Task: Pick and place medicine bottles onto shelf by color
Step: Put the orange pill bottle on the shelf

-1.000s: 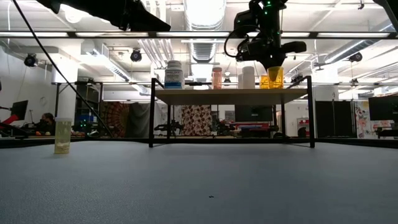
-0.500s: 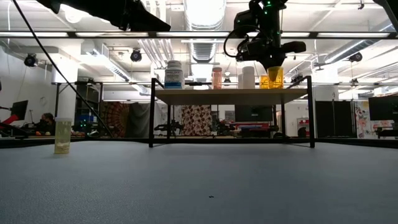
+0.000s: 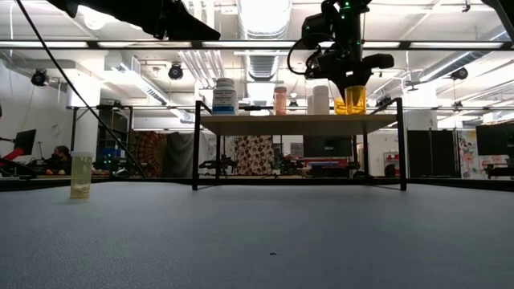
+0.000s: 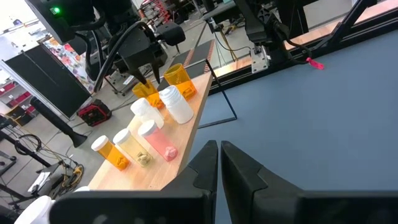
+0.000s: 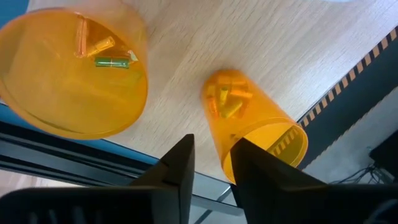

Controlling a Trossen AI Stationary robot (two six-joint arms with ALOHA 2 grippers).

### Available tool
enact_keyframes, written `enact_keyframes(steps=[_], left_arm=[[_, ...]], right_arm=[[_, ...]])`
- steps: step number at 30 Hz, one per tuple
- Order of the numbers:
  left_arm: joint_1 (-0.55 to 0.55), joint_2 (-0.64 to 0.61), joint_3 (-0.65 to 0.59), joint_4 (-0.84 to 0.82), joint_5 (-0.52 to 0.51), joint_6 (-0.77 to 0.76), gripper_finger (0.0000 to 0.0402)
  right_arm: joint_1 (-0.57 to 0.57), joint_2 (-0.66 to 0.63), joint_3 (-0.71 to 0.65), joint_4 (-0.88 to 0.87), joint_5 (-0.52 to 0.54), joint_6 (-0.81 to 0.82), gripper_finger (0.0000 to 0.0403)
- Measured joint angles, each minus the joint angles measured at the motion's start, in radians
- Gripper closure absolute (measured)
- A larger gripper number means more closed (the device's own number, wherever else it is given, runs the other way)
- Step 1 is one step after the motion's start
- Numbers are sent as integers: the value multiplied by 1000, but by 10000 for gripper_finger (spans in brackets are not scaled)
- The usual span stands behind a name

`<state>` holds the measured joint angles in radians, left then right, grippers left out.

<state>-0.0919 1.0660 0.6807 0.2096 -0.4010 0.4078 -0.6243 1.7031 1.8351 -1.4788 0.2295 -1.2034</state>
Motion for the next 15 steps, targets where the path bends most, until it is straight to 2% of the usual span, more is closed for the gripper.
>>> enact_keyframes(steps=[15], left_arm=[[0,0,0,0,0,0,400]], right_arm=[[0,-16,0,0,6,25,295]])
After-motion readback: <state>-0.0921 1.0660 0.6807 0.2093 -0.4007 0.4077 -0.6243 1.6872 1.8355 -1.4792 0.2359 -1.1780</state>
